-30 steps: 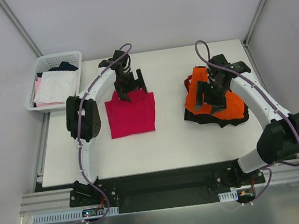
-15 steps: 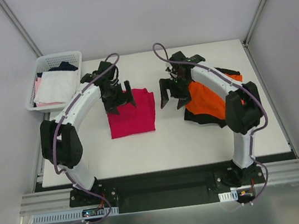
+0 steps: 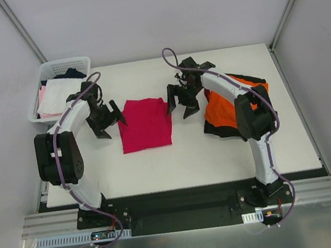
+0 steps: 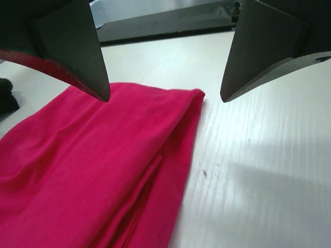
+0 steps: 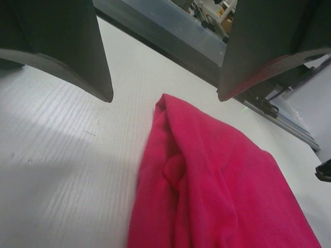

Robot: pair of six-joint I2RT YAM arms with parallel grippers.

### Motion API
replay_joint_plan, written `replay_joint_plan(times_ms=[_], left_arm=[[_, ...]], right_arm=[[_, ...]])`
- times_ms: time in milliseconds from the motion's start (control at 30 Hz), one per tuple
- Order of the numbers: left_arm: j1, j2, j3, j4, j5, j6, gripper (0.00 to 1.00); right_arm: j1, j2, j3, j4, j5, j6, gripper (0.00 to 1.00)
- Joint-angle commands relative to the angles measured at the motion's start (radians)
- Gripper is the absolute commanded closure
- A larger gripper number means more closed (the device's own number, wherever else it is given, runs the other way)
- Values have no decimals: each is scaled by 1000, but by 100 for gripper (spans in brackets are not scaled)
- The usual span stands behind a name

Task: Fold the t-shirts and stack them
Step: Neatly place the folded tshirt to the corner

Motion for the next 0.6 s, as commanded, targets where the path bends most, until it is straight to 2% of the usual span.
replay_joint_plan(times_ms=[0,167,567], left_arm=[[66,-41,-44,90,69,6,11],[119,-21,-121,198,132,-11,11],[130,65,-185,344,212,-28,10]], right_arm=[[-29,-26,-28,102,-25,92,14],[-48,-10,-67,181,-56,146,14],[-46,68,-99,306,-105,235,14]])
